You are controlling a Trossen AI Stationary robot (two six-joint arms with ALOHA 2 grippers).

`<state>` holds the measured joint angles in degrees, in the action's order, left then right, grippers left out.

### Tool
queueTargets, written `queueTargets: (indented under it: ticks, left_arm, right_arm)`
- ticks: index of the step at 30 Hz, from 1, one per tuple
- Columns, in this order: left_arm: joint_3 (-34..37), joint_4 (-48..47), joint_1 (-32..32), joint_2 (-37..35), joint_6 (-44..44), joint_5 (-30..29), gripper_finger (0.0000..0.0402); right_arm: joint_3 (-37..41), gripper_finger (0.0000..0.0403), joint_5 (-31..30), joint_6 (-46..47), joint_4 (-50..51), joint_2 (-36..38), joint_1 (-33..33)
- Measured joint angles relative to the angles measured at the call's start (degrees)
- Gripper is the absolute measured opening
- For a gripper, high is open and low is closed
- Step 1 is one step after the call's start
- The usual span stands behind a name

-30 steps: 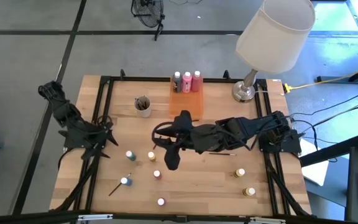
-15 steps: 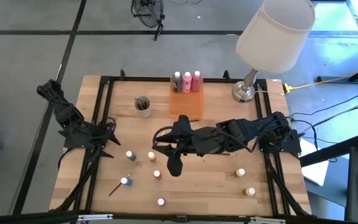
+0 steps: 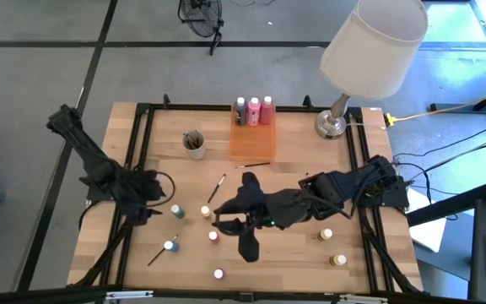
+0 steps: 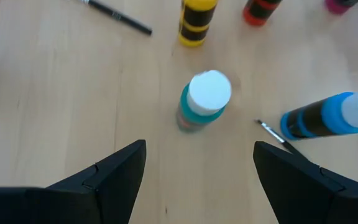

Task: Pick & Place Paint Supplies
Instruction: Put the green paint bottle into the orange bin

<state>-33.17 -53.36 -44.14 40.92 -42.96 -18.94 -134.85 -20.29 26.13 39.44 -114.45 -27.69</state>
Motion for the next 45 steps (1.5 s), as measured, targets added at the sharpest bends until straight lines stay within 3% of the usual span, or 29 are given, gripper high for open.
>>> queueTargets:
  ticks: [16,23,37,41,45]
  left_arm:
    - [0.0,1.4,0.0,6.9,-3.0,0.1,0.0294]
    - [0.0,2.5,0.0,8.2,2.2,0.4,0.0294]
    - [0.5,6.2,-0.5,8.8,3.2,-2.0,0.0294]
    - [4.7,10.2,-2.4,7.7,0.7,0.7,0.0293]
    - [7.5,18.0,-4.7,6.7,-0.5,-1.3,0.0287]
  right_arm:
    - [0.0,0.014,-0.1,0.0,0.2,0.0,-1.0]
    - [0.0,0.014,-0.2,0.2,0.2,0.0,-1.0]
    - [0.0,0.014,-0.2,0.2,-0.5,0.0,-1.0]
    - [0.0,0.014,-0.2,0.0,-0.5,0.0,-1.0]
    - [0.0,0.014,-0.2,0.0,-0.5,0.0,-0.9]
